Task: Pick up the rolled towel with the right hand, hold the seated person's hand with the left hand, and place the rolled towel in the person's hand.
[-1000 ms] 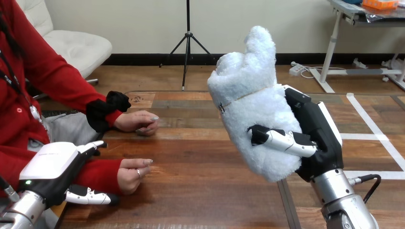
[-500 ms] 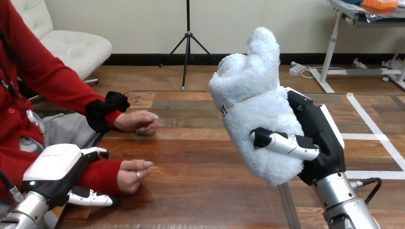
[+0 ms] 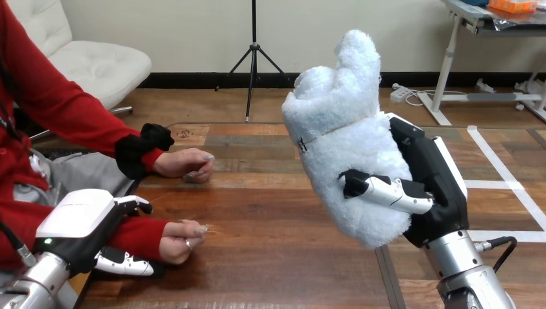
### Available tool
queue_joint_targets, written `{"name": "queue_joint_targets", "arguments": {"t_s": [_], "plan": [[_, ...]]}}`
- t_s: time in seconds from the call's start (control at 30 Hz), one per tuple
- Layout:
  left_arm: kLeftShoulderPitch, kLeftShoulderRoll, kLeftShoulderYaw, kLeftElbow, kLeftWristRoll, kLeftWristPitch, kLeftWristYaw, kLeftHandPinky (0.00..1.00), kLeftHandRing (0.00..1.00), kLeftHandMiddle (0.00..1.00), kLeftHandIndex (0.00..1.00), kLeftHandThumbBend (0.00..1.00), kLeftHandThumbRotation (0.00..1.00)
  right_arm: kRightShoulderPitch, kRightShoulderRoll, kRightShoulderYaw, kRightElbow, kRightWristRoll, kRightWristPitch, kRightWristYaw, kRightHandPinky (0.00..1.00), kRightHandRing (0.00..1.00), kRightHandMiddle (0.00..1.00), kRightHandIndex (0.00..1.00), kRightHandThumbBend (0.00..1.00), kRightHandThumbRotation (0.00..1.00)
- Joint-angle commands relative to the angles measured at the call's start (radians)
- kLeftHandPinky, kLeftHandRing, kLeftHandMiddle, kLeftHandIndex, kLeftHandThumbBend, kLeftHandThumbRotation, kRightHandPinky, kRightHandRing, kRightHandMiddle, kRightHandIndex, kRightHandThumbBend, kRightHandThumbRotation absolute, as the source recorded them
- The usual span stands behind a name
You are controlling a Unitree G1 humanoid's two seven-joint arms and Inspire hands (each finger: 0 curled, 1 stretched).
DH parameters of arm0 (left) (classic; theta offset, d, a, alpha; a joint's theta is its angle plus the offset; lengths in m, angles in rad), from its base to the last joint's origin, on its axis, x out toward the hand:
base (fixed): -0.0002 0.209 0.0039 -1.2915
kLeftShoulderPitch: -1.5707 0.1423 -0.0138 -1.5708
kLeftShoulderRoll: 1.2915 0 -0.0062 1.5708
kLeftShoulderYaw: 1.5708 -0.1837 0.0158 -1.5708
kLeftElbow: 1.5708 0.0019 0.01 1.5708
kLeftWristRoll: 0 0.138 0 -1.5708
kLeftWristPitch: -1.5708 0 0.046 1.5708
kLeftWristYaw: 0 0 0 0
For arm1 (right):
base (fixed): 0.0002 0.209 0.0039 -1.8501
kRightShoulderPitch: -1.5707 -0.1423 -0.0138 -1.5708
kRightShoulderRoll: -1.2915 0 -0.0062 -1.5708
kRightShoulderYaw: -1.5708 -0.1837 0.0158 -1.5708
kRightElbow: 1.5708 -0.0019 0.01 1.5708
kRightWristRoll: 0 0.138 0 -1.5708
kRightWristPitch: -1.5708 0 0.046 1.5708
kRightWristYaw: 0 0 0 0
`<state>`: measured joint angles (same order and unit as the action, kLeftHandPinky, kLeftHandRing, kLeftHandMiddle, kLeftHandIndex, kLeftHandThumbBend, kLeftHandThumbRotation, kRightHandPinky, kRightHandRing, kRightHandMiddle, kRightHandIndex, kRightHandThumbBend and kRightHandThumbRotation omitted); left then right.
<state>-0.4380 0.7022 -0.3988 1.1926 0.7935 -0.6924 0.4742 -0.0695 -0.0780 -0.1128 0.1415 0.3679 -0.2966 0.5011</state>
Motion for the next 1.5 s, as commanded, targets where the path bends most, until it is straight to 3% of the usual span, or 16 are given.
{"name": "queue_joint_targets", "arguments": {"t_s": [0.0,0.67,0.97,1.47], "plan": [[-0.065,-0.010,-0.020,0.010,-0.001,0.008,-0.002,0.65,0.67,0.70,0.74,1.00,0.48,-0.032,0.010,-0.001,-0.075,0.035,-0.010,0.003,0.00,0.00,0.02,0.01,0.35,0.00],[-0.074,-0.017,-0.038,0.009,-0.004,0.014,-0.022,0.64,0.65,0.68,0.71,1.00,0.43,-0.018,0.010,0.006,-0.090,0.023,-0.018,-0.007,0.00,0.00,0.03,0.02,0.38,0.00],[-0.075,-0.020,-0.039,0.008,-0.003,0.013,-0.020,0.61,0.62,0.65,0.67,1.00,0.36,-0.011,0.015,0.006,-0.104,0.061,0.017,-0.003,0.00,0.00,0.04,0.02,0.39,0.00],[-0.077,-0.021,-0.044,0.000,0.003,0.012,-0.017,0.58,0.56,0.58,0.60,0.96,0.28,-0.011,0.014,0.005,-0.106,0.064,0.026,-0.002,0.00,0.00,0.04,0.04,0.41,0.00]]}}
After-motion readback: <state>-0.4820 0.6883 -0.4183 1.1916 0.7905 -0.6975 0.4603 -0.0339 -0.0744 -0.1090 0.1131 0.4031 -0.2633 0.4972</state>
